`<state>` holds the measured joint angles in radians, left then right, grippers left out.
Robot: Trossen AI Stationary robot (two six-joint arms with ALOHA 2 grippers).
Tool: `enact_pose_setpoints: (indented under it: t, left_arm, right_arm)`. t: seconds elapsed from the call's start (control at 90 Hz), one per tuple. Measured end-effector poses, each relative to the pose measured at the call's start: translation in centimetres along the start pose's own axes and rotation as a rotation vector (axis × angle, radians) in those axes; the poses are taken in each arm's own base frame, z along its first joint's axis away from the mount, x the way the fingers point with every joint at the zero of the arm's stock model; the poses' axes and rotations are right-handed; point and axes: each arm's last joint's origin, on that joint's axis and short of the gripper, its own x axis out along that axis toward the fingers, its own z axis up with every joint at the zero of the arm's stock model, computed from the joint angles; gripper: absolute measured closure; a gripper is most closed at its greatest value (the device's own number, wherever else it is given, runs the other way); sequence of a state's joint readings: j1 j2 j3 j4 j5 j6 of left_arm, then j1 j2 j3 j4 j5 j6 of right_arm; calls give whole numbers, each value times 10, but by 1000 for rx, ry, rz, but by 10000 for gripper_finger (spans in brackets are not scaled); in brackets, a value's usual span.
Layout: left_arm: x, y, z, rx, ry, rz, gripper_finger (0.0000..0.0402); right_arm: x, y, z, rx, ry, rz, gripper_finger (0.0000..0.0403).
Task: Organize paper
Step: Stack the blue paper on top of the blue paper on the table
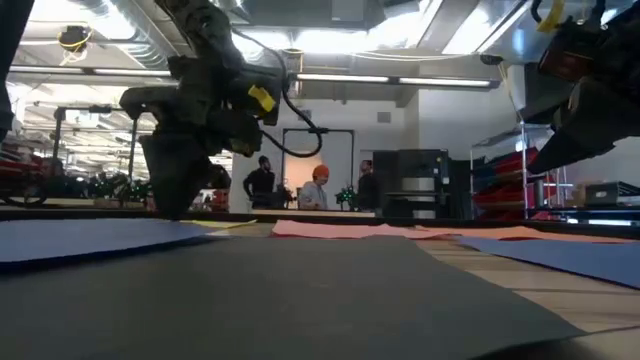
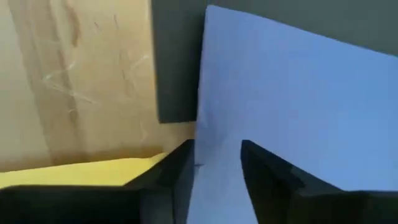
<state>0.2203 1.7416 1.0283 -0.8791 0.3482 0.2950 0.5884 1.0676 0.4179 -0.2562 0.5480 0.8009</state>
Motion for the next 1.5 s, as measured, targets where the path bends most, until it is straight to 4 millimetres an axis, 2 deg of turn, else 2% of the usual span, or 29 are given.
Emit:
enact_pose_setpoints:
  t: [0.233,0.5,0.678,0.822,1.022,1.267,1.5]
  left_arm:
    - [-2,5,-2,8,-3,5,246]
    - [13,8,-2,-19,65,-38,244]
    - [15,7,-2,11,72,-39,247]
    - [15,8,-1,-22,78,-15,284]
    - [15,7,-3,-8,93,-16,389]
    - [13,5,-7,-26,136,-32,401]
    - [-7,1,5,3,99,-21,402]
  right_arm:
    - [0,-1,-1,-4,5,-5,308]
    - [0,-1,-1,-5,5,-6,308]
    - [0,-1,-1,-5,6,-6,308]
    - [0,-2,-1,-12,13,-15,308]
    - [0,-2,-2,-17,20,-22,308]
    - [0,-2,-2,-17,20,-22,308]
    - [0,-2,-2,-17,20,-22,308]
